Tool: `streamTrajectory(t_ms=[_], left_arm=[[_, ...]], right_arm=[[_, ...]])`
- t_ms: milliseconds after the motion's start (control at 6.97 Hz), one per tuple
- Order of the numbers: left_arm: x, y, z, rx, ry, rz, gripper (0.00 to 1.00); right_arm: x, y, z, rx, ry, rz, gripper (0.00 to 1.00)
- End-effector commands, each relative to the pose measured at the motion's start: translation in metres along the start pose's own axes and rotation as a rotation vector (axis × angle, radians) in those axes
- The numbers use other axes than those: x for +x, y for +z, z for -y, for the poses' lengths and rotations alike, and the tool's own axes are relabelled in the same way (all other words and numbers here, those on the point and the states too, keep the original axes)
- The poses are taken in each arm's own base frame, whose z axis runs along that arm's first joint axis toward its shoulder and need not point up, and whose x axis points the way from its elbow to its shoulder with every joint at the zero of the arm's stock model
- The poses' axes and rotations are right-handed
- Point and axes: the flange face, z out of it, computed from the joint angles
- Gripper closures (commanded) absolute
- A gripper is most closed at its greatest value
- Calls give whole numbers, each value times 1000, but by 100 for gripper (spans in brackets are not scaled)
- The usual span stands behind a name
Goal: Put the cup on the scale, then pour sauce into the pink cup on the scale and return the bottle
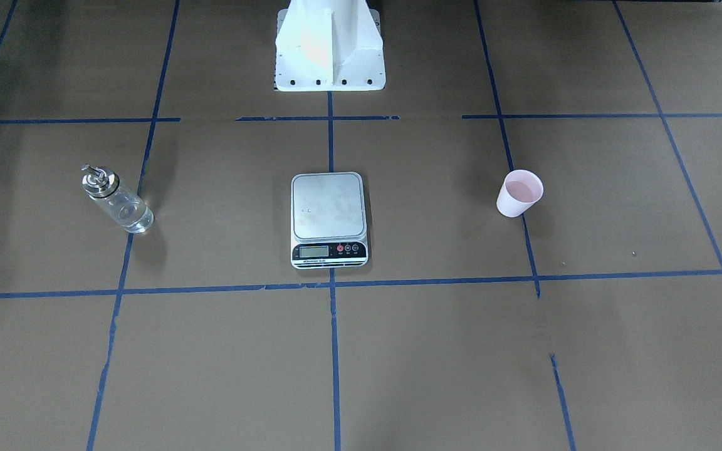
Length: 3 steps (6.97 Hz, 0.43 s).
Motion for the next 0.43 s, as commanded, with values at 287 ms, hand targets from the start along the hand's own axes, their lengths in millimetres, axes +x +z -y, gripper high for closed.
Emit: streamTrajectory(t_ms=[287], left_arm=[[178,119,58,-156,-126,-37,0]], right_arm=[[3,4,-2,4,3,3,0]])
